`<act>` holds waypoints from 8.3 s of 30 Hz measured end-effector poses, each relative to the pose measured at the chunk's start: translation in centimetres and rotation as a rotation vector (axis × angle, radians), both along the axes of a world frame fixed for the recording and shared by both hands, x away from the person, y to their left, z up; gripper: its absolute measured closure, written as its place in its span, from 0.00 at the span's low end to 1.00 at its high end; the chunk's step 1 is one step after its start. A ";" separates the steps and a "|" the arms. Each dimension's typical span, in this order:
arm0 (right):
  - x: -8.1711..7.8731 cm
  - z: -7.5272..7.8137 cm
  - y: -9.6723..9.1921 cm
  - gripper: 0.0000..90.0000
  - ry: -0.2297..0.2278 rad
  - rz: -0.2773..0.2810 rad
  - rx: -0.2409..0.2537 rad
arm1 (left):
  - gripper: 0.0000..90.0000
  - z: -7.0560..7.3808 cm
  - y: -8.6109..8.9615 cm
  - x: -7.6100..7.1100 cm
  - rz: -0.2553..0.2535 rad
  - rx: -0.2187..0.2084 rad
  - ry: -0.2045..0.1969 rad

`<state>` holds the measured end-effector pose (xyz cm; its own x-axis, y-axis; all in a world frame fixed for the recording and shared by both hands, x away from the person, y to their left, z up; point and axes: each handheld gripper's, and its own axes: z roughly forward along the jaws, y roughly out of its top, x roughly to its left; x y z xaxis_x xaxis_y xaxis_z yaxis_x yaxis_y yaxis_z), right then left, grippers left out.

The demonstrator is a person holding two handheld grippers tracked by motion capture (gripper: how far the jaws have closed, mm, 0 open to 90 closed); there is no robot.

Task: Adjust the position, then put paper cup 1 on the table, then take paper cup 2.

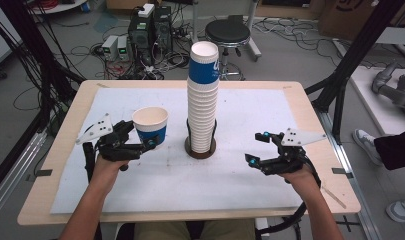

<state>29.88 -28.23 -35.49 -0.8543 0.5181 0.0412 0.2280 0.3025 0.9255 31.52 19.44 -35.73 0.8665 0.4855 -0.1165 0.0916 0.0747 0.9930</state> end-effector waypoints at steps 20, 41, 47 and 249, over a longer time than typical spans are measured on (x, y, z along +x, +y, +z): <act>-0.3 -1.1 -0.6 0.21 0.001 -0.037 0.013 | 0.30 0.1 4.9 0.9 0.186 -0.056 -0.064; -0.5 -1.5 -1.3 0.21 -0.001 -0.050 0.008 | 0.28 -5.1 7.7 6.1 0.390 0.082 0.115; -0.3 -1.6 -1.4 0.21 0.001 -0.051 0.008 | 0.29 -6.6 8.2 6.3 0.437 0.117 0.182; 11.9 19.9 13.0 0.30 -0.003 0.140 -0.061 | 0.18 8.1 -11.2 8.1 -0.029 0.130 -0.007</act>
<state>41.77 -15.20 -15.57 -0.9185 0.3954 0.0101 0.1765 0.3870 0.9050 39.62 8.19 -27.59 0.8810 0.4706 -0.0486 0.0852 -0.0568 0.9947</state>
